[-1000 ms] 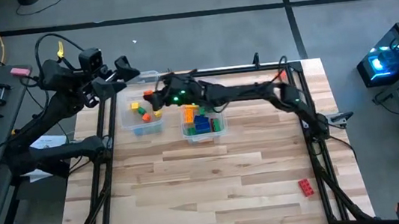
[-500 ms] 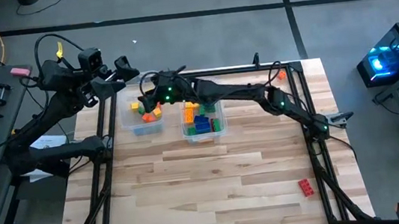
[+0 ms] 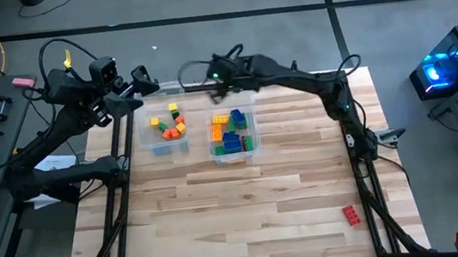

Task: Sort blocks by size
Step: Put the orange small game piece into the left transparent bin

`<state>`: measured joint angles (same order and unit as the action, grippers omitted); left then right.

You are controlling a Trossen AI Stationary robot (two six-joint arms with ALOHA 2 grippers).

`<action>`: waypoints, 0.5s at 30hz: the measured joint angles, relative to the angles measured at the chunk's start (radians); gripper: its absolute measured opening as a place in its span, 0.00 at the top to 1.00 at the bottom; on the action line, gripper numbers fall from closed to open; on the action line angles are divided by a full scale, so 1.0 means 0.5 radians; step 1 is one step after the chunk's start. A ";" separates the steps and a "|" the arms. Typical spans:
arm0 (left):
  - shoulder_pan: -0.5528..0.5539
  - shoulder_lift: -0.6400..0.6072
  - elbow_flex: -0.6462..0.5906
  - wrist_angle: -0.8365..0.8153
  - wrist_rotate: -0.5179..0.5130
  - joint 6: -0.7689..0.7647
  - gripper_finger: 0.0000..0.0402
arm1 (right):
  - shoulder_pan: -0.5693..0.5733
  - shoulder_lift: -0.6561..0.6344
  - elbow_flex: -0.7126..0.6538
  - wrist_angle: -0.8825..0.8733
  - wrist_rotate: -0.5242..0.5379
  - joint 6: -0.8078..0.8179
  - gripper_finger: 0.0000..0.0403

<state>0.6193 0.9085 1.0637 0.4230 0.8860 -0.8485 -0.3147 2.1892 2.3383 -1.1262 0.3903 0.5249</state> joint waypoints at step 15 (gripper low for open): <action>0.021 0.031 0.001 -0.029 0.055 0.145 0.30 | -0.415 -0.986 -1.658 -0.436 0.084 0.459 0.39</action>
<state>0.6300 0.9238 1.0641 0.4087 0.9134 -0.7760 -0.5222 1.6964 1.5095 -1.3442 0.4325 0.7545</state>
